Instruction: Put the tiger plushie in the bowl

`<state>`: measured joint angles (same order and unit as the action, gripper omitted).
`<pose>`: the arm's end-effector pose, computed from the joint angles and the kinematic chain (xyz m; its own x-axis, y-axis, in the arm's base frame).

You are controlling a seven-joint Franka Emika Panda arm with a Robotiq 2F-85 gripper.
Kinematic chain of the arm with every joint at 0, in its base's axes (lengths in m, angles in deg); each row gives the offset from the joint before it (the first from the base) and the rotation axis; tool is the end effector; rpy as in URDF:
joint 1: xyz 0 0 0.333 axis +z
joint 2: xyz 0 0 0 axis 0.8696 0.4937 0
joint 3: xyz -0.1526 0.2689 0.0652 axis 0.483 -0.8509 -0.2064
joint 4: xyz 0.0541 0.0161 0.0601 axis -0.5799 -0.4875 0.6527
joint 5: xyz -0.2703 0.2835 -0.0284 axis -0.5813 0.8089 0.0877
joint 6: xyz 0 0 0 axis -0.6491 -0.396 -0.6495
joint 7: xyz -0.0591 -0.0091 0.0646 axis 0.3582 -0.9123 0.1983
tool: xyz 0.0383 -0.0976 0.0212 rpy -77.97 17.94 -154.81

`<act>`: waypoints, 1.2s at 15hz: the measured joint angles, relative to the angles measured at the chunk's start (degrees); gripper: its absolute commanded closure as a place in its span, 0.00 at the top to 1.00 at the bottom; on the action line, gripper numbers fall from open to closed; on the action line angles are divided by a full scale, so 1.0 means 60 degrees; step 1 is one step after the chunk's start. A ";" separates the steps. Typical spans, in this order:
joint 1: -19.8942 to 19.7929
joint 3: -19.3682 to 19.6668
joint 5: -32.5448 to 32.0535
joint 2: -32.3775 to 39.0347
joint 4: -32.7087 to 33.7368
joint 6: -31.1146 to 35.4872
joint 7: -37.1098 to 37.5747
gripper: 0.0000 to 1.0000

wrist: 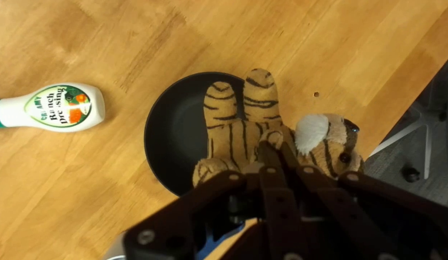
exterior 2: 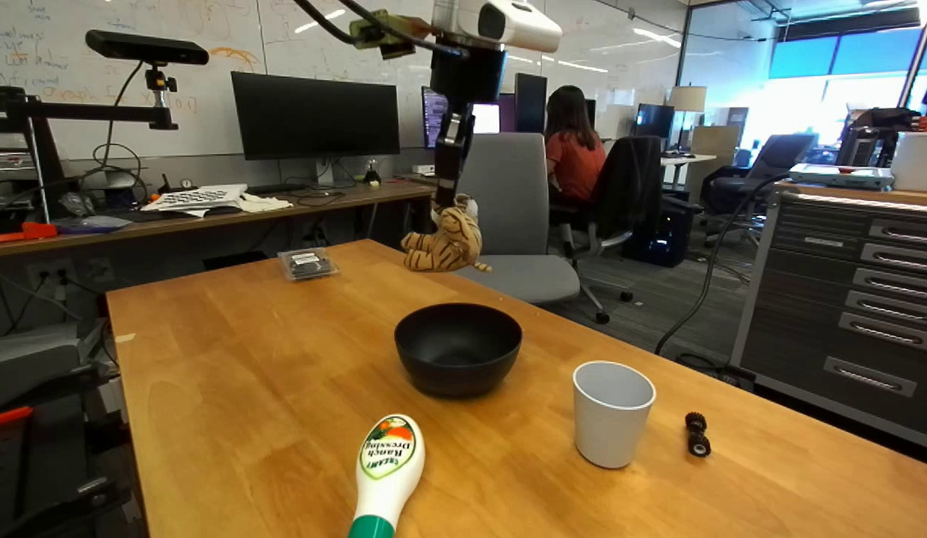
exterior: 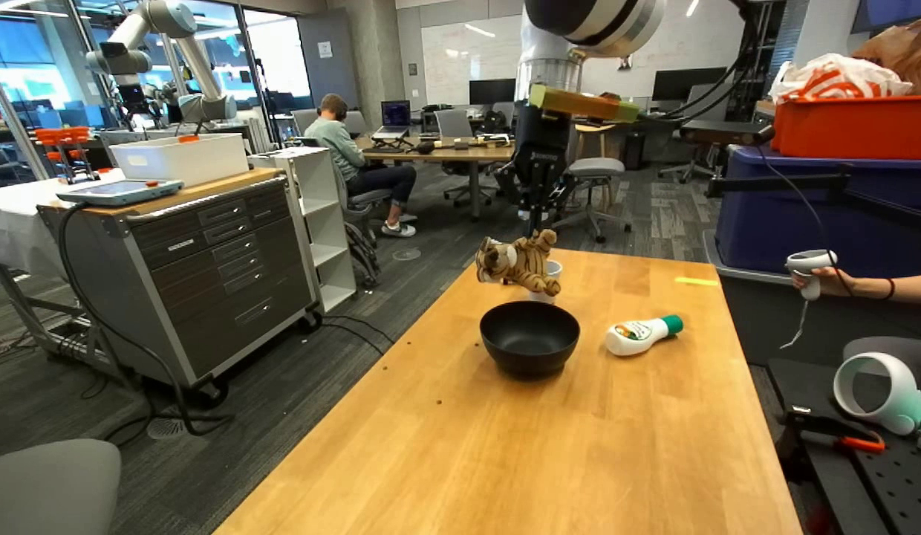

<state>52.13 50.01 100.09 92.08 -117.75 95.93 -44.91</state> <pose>0.5854 -0.1511 0.3715 0.6769 -0.7141 -0.1785 -0.7360 -0.6524 -0.1809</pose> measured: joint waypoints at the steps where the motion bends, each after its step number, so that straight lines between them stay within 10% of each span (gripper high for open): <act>1: 0.0000 0.0001 0.0000 0.0259 0.0159 0.0064 0.0134 0.01; 15: -0.0019 0.0271 -0.0024 0.2660 0.1218 0.0111 0.1096 0.01; 18: -0.0019 0.0279 -0.0035 0.2902 0.1347 0.0060 0.1179 0.31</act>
<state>52.01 51.69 99.88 109.49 -109.66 96.29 -37.83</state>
